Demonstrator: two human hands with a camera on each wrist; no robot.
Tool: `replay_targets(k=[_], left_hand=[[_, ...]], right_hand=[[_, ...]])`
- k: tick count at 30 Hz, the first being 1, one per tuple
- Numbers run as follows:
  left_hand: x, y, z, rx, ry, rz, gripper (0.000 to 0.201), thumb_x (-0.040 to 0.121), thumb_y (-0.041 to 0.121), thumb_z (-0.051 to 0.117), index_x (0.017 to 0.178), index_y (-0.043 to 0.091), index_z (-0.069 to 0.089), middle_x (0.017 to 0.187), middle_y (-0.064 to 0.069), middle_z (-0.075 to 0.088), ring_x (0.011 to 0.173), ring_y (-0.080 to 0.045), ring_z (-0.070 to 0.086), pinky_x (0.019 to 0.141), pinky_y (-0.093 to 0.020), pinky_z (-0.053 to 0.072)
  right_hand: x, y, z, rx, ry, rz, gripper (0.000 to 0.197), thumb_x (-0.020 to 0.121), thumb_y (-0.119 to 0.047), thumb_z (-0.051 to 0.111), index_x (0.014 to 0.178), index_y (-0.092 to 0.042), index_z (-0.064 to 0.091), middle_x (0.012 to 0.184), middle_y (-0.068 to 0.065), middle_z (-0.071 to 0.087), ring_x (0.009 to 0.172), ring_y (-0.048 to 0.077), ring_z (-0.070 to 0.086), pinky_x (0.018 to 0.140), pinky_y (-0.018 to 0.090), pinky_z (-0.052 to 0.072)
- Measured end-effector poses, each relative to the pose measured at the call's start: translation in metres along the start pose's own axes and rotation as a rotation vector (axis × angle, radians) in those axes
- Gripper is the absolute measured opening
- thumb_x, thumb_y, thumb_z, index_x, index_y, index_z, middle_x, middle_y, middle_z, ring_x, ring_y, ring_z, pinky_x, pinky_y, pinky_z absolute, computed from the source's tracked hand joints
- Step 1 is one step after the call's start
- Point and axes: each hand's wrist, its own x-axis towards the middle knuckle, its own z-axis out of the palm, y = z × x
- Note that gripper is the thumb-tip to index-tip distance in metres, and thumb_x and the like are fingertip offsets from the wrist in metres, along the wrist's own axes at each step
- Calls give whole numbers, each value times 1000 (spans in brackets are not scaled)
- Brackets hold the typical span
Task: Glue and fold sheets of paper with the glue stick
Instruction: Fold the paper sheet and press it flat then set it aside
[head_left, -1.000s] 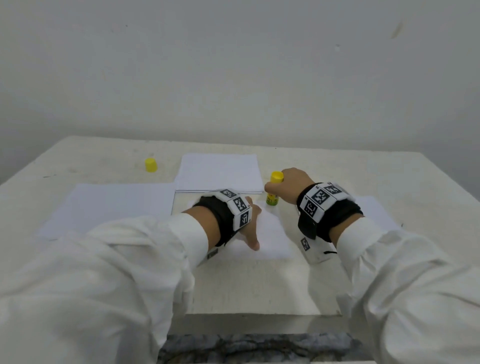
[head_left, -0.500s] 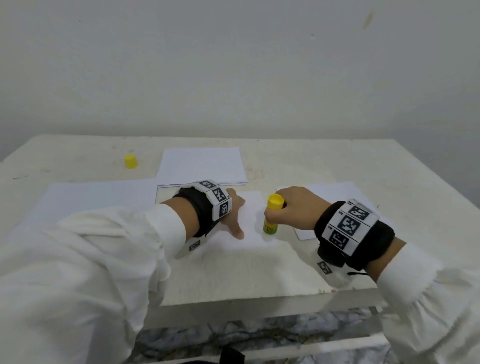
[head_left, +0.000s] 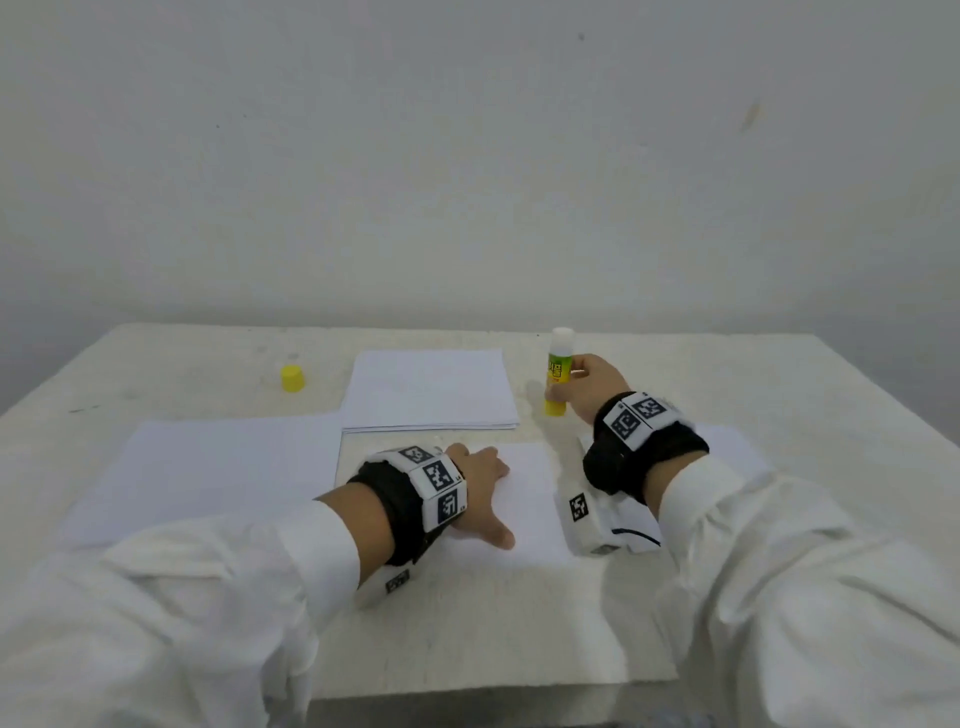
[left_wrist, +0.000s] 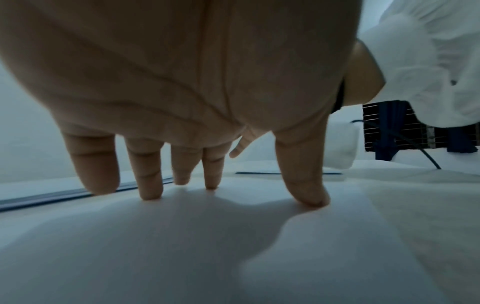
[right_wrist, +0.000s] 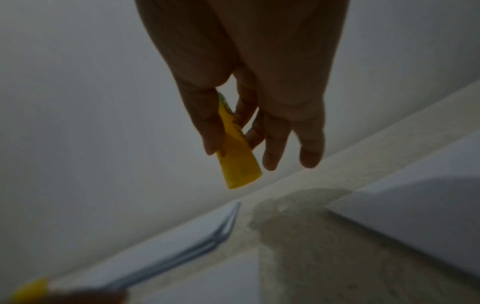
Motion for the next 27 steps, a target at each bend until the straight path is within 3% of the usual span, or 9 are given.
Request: replay_targets(k=[2, 5, 12, 15, 17, 19, 22, 24, 27], left_hand=[[0, 1, -1, 21, -1, -4, 96, 74, 66, 64, 150, 26, 21, 158, -1, 7, 138, -30, 26, 111, -46, 30], [2, 2, -4, 16, 4, -18, 95, 72, 66, 67, 148, 25, 27, 147, -5, 21, 128, -30, 37, 104, -44, 37], [4, -2, -1, 53, 70, -6, 92, 68, 71, 63, 144, 29, 30, 140, 1, 35, 131, -22, 29, 107, -45, 21], [1, -2, 0, 28, 103, -8, 83, 67, 70, 62, 134, 28, 37, 133, 4, 41, 125, -20, 31, 104, -42, 22], [-1, -1, 1, -1, 94, -20, 74, 68, 70, 60, 125, 26, 42, 129, 5, 43, 121, -19, 34, 100, -41, 25], [-3, 0, 0, 3, 66, -29, 67, 71, 70, 56, 121, 25, 46, 130, 5, 43, 122, -19, 34, 100, -41, 26], [-8, -3, -1, -36, 77, -9, 58, 76, 64, 56, 121, 27, 52, 138, 6, 38, 129, -21, 32, 104, -42, 27], [-15, -9, -1, -139, 162, 22, 53, 78, 56, 61, 124, 30, 52, 147, 7, 27, 135, -20, 26, 108, -39, 25], [-33, -34, -5, -239, 312, 23, 43, 84, 45, 61, 125, 35, 54, 151, 8, 20, 137, -18, 22, 110, -36, 24]], right_hand=[[9, 0, 4, -217, 44, 20, 41, 82, -10, 69, 120, -6, 54, 116, 10, 60, 108, 28, 57, 83, 29, 40], [20, 5, 7, -381, 21, 69, 37, 85, -14, 66, 118, -6, 53, 117, 13, 60, 105, 30, 57, 81, 31, 41], [26, 10, 10, -423, 9, 121, 41, 84, -16, 66, 121, -10, 50, 115, 10, 59, 104, 31, 57, 83, 33, 43], [23, 8, 10, -478, 1, 179, 52, 78, -18, 71, 122, -4, 44, 108, 11, 58, 101, 31, 58, 90, 35, 47], [14, 6, 3, -545, -20, 239, 63, 76, -17, 73, 127, -1, 41, 118, 13, 54, 111, 32, 56, 92, 34, 45], [-1, 3, -6, -575, -92, 235, 51, 81, -13, 68, 126, -2, 49, 123, 14, 53, 116, 30, 53, 83, 29, 40], [-28, -7, -13, -745, -243, 217, 9, 86, -16, 60, 85, -6, 58, 91, 7, 56, 80, 20, 55, 67, 24, 41], [-43, -19, -4, -815, -310, 142, 23, 88, -17, 57, 67, -10, 49, 70, 1, 52, 59, 14, 47, 53, 20, 37], [-54, -44, 20, -869, -388, -31, 29, 86, -20, 61, 61, -11, 50, 62, -1, 52, 53, 12, 46, 48, 21, 35]])
